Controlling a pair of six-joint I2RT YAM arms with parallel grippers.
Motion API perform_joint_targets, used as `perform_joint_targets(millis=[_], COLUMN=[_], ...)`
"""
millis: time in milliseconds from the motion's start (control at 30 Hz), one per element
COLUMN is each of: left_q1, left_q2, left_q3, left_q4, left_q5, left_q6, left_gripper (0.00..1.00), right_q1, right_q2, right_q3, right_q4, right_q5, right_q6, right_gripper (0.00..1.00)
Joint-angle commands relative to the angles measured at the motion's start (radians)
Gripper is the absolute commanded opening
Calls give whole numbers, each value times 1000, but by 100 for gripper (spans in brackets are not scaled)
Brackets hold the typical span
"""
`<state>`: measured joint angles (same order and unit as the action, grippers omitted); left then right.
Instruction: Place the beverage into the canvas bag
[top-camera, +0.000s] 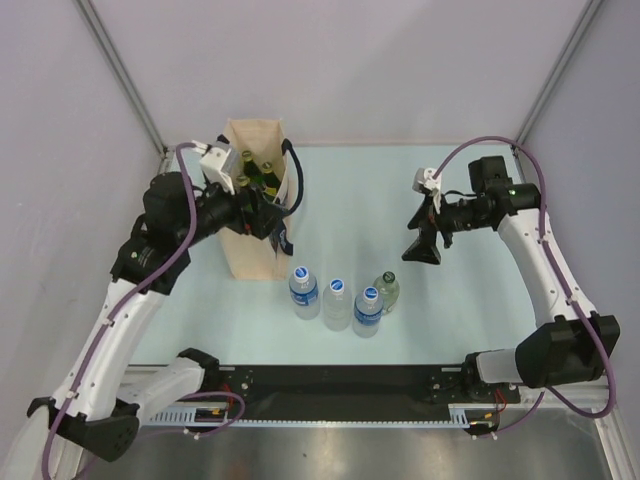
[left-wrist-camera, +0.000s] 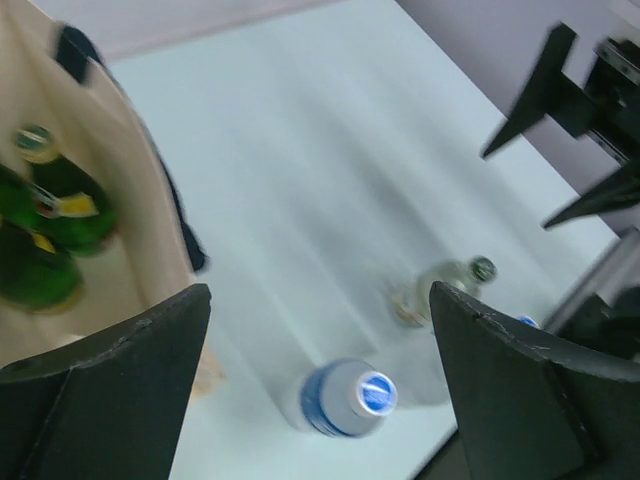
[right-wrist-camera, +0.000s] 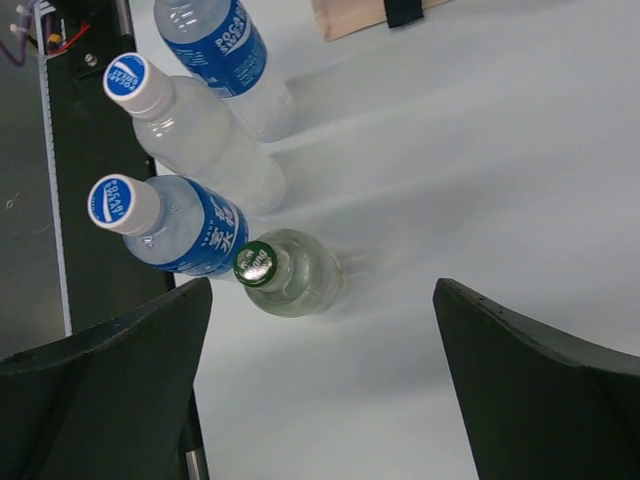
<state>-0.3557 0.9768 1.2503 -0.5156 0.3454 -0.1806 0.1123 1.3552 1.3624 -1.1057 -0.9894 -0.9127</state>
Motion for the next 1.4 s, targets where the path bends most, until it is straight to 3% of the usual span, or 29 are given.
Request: perform_joint_targets(millis=[0, 333, 700, 1133, 1167, 1367], left_q1=[-107, -307, -488, -568, -574, -594], left_q2=[-12, 34, 195, 381, 384, 428], left_q3=[-5, -84, 9, 150, 156, 193], left_q4=[-161, -261, -435, -580, -587, -647], left_q5=[-34, -223, -433, -595, -602, -631], left_q6=[-94, -370, -540, -569, -569, -554], left_gripper=[95, 91, 87, 66, 60, 59], right_q1=[35, 40, 24, -3, -5, -10], right_q2=[-28, -77, -140, -162, -162, -165], right_q3=[9, -54, -141, -177, -178, -184], right_q4=[-33, 58, 112, 135, 138, 144], right_q5=[-32, -3, 28, 15, 14, 17], right_q6=[-52, 55, 100, 124, 127, 129], right_gripper=[100, 100, 100, 100, 100, 100])
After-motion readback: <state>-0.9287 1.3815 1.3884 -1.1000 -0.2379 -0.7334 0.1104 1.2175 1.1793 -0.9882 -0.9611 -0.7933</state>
